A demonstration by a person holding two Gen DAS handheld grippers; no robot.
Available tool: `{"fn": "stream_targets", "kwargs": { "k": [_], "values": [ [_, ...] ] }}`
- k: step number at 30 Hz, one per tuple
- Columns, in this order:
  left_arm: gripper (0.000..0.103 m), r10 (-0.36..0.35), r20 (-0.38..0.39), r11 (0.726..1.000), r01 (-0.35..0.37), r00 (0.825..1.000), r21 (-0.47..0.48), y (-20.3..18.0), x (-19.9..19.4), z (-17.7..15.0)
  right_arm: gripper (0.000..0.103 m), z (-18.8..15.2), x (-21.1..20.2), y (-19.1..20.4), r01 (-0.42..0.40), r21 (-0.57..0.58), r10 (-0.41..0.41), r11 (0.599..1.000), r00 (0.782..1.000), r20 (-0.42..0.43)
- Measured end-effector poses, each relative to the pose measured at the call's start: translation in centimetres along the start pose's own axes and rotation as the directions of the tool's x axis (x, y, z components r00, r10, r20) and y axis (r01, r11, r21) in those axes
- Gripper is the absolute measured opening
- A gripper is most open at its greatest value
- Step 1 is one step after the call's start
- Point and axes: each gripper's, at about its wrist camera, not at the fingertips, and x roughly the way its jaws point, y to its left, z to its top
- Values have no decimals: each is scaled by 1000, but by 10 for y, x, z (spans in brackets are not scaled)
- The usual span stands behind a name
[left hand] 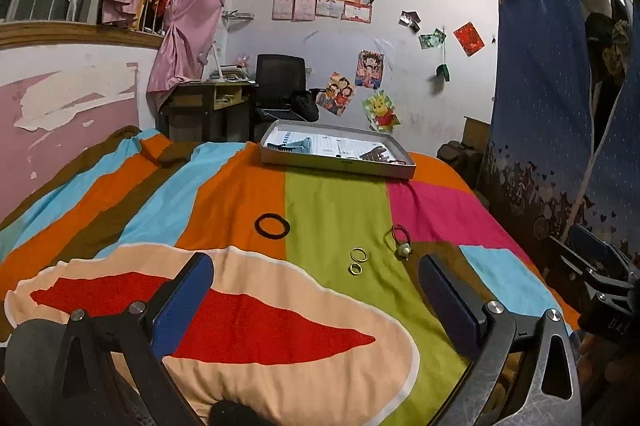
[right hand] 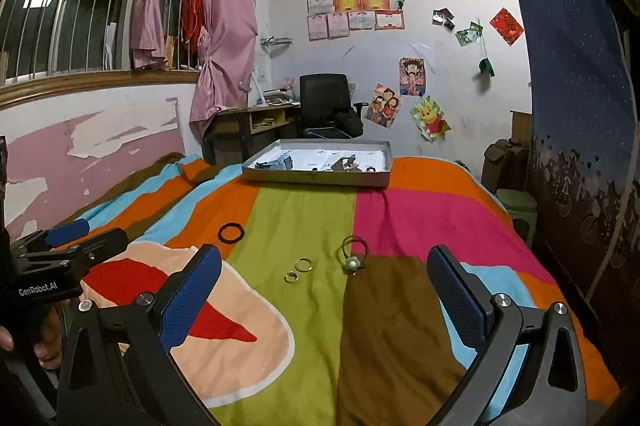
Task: Organize jewelry
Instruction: 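Withdraw both tools from the tray back over the remaining items, then move the left tool to the black hair tie while the right tool approaches a small silver ring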
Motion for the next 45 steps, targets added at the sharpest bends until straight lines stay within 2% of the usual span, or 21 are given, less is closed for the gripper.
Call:
{"fn": "stream_targets", "kwargs": {
  "k": [13, 27, 39, 45],
  "values": [
    [103, 22, 18, 999, -21, 1000, -23, 8, 22, 20, 101, 34, 28, -1, -3, -9, 3, 1000, 998, 67],
    [103, 56, -32, 998, -57, 998, -15, 34, 94, 49, 101, 55, 101, 10, -9, 16, 8, 1000, 997, 72],
    [103, 70, -43, 997, -71, 997, -19, 63, 177, 69, 101, 49, 179, 37, 5, 13, -6, 1000, 998, 68],
    [103, 56, -119, 998, -61, 991, -32, 78, 227, 56, 101, 19, 211, 38, -3, 1, 3, 1000, 999, -32]
  ]
}}
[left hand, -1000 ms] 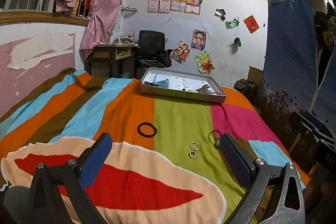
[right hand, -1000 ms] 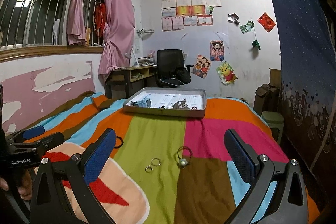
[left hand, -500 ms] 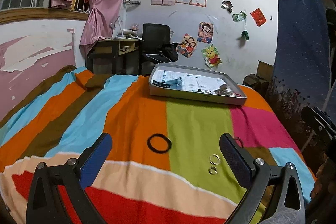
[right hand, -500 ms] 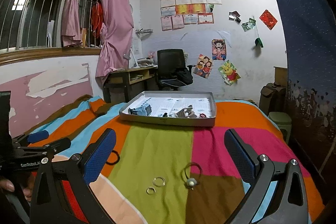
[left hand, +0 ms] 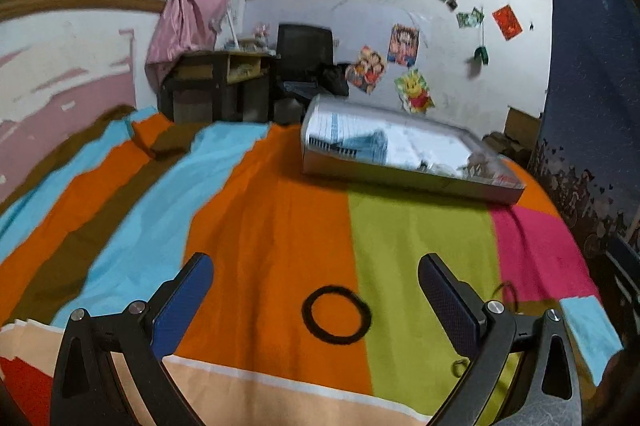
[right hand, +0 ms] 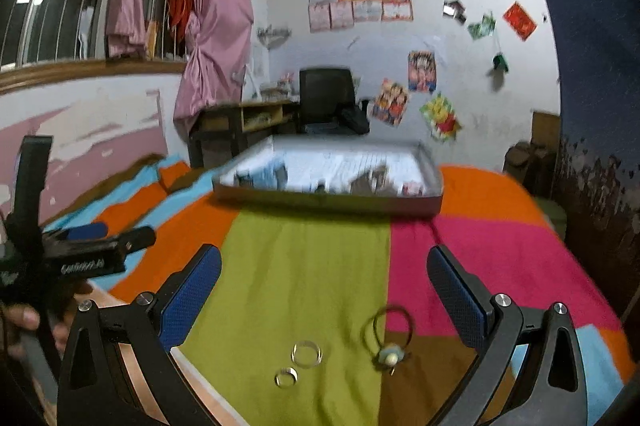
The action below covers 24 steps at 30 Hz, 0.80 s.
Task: Organize jewelry
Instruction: 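Move the left tool to the black hair tie while the right tool approaches a small silver ring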
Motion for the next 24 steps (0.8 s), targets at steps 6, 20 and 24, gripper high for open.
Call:
{"fn": "stream_targets", "kwargs": {
  "k": [6, 20, 24],
  "values": [
    [103, -33, -164, 996, 45, 986, 75, -1, 51, -23, 101, -39, 37, -3, -63, 53, 71, 997, 984, -161],
    [90, -63, -277, 985, 105, 959, 138, -12, 86, -40, 59, -96, 90, 15, -100, 96, 132, 990, 896, -423],
    [80, -69, -273, 983, 112, 960, 145, -11, 86, -40, 45, -104, 93, 20, -115, 107, 152, 988, 880, -450]
  ]
}}
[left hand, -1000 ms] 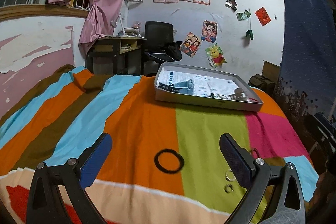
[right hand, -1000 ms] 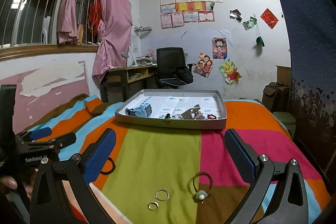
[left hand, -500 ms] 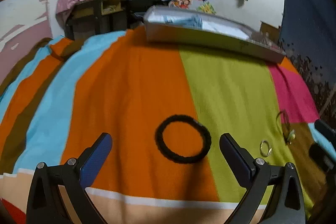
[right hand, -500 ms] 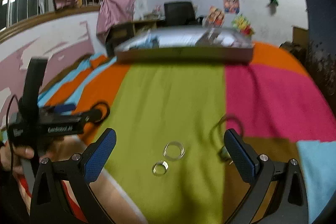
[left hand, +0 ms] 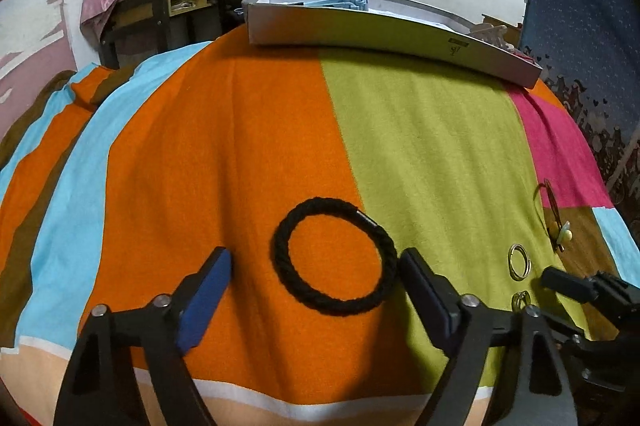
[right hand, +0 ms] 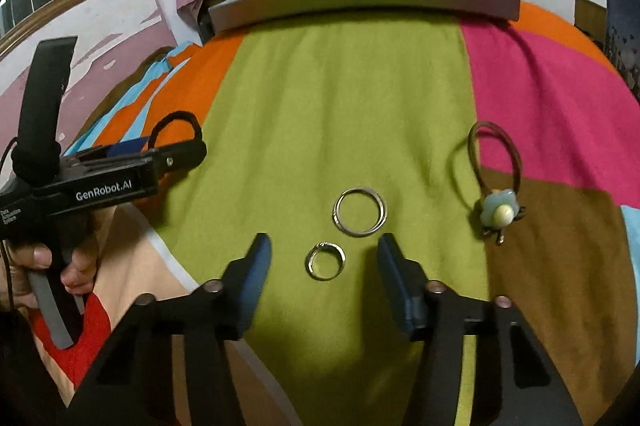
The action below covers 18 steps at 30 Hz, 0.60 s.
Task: Organize jewelry
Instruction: 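Move the left tool to the black hair tie while the right tool approaches a small silver ring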
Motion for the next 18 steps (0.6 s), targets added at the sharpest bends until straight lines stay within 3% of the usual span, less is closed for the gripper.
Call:
{"fn": "stream_targets", "kwargs": {
  "k": [2, 7, 10, 18],
  "values": [
    [75, -1, 2, 1000, 1, 1000, 7, -1, -1, 0, 36, 0, 4, 4, -10, -2, 10, 1000, 1000, -11],
    [62, -6, -7, 1000, 7, 1000, 25, 0, -2, 0, 29, -3, 14, 12, -30, -9, 30, 1000, 999, -29],
    [53, -12, -15, 999, 13, 1000, 36, -2, -3, 0, 19, -3, 16, 13, -35, -7, 35, 999, 999, -33],
    [25, -39, -30, 997, 41, 999, 68, -6, -6, -2, 18, -3, 13, 12, -58, -12, 58, 998, 998, -21]
  ]
}}
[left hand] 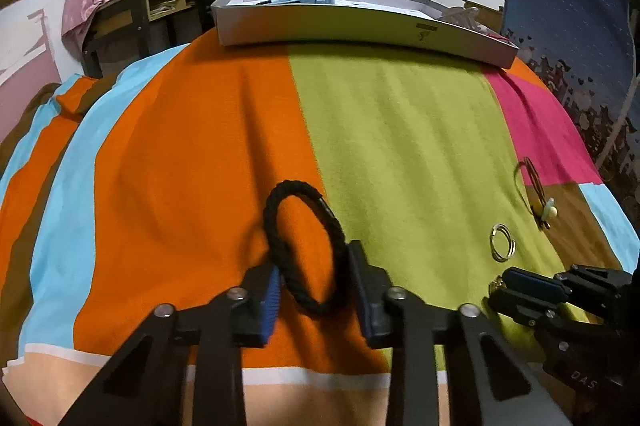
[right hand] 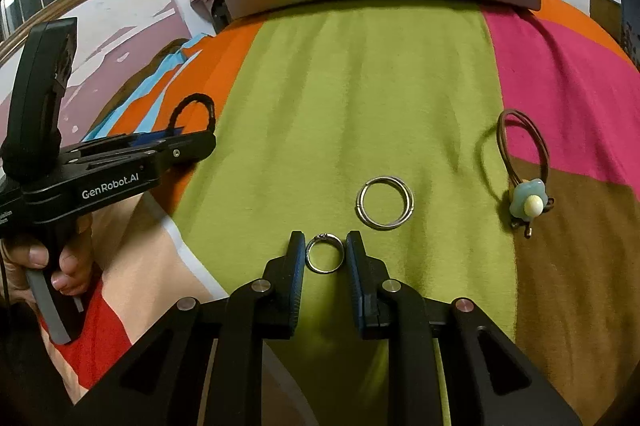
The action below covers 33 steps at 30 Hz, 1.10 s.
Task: Organize jewelry
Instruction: 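Move the left tool to the black hair tie while the right tool approaches a small silver ring, then close the left tool on the black hair tie while the right tool grasps the small ring, then carry the hair tie and small ring into the tray and open both tools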
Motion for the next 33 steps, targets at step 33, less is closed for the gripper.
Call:
{"fn": "stream_targets", "kwargs": {
  "k": [33],
  "values": [
    [6, -64, 89, 998, 62, 994, 28, -18, -44, 53, 18, 79, -80, -11, 56, -130, -18, 990, 961, 275]
  ]
}}
